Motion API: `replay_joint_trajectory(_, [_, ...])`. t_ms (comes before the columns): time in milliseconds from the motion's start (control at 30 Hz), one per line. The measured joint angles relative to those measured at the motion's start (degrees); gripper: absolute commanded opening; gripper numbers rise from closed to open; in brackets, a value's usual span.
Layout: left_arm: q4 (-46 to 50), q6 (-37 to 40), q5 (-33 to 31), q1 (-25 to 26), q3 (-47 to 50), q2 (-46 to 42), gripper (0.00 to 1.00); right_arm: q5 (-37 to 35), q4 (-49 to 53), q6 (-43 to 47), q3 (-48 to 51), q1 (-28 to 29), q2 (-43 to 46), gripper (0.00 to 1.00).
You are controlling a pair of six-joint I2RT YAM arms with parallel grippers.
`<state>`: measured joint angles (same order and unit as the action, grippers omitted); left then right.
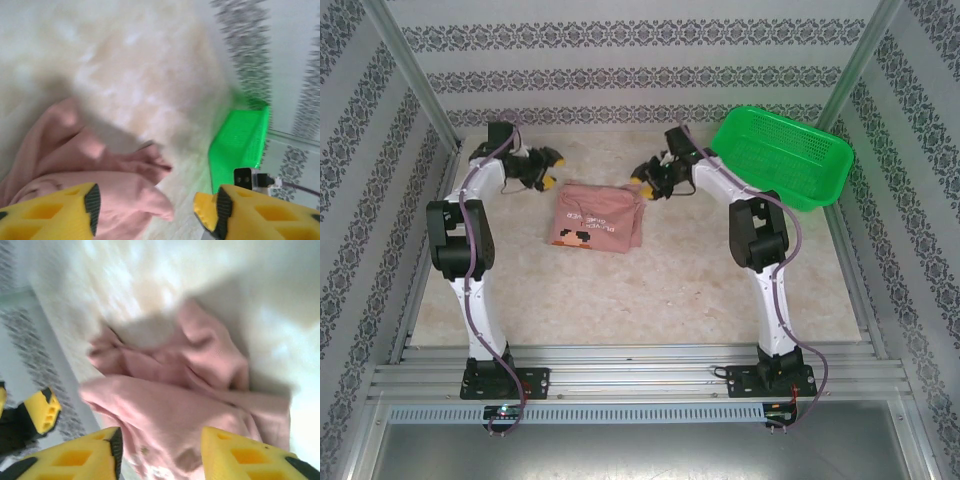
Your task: Fold and stack the t-shirts
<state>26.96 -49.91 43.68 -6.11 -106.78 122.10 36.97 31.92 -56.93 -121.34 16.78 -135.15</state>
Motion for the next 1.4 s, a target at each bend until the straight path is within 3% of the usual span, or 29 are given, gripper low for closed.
replay_joint_trajectory(100, [0.7,2.2,-0.2,-0.4,-6.2,-2.2,0.77,-0.2,3.6,4.9,-8.0,-2.9,1.9,0.59])
replay_joint_trajectory(167, [2.3,5.3,-1.2,-0.7,-6.9,-6.2,0.8,-0.7,5.6,8.0,-7.3,-4.5,6.4,0.63])
replay_joint_trajectory(233, [3.2,8.9,-2.4,-0.7,-4.9,-12.1,0.83,-1.7,5.4,11.2,-1.4,-5.1,13.6,0.73])
replay_joint_trajectory(300, [1.7,11.3,-3.0,-0.7,1.1,-19.4,0.84,-2.7,3.2,13.6,8.2,-4.5,22.3,0.75])
replay_joint_trajectory(367, [-0.2,12.6,-3.1,-0.7,8.4,-26.5,0.79,-3.0,-0.8,13.9,18.8,-2.7,30.7,0.59])
replay_joint_trajectory(467, [-4.1,12.5,-2.0,-0.5,17.6,-31.5,0.52,-1.2,-8.3,12.1,29.0,0.8,36.3,0.31])
replay_joint_trajectory(533, [-7.2,12.2,-1.9,0.2,23.0,-30.6,0.37,0.3,-12.8,10.1,31.6,3.5,34.1,0.19])
replay_joint_trajectory(600, [-8.2,11.8,-2.1,1.6,26.2,-27.0,0.27,1.2,-16.0,8.6,31.8,6.0,29.2,0.14])
replay_joint_trajectory(700, [-8.2,11.3,-2.3,3.9,27.5,-19.6,0.2,1.7,-18.3,6.6,30.9,9.2,20.3,0.12])
replay_joint_trajectory(933, [-8.3,11.4,-2.3,5.8,26.2,-10.4,0.19,1.6,-18.9,2.3,26.0,12.4,5.9,0.09])
replay_joint_trajectory(1400, [-11.3,12.2,-8.2,5.0,11.4,6.4,0.21,-1.3,-24.7,-3.4,16.1,5.1,-2.9,0.09])
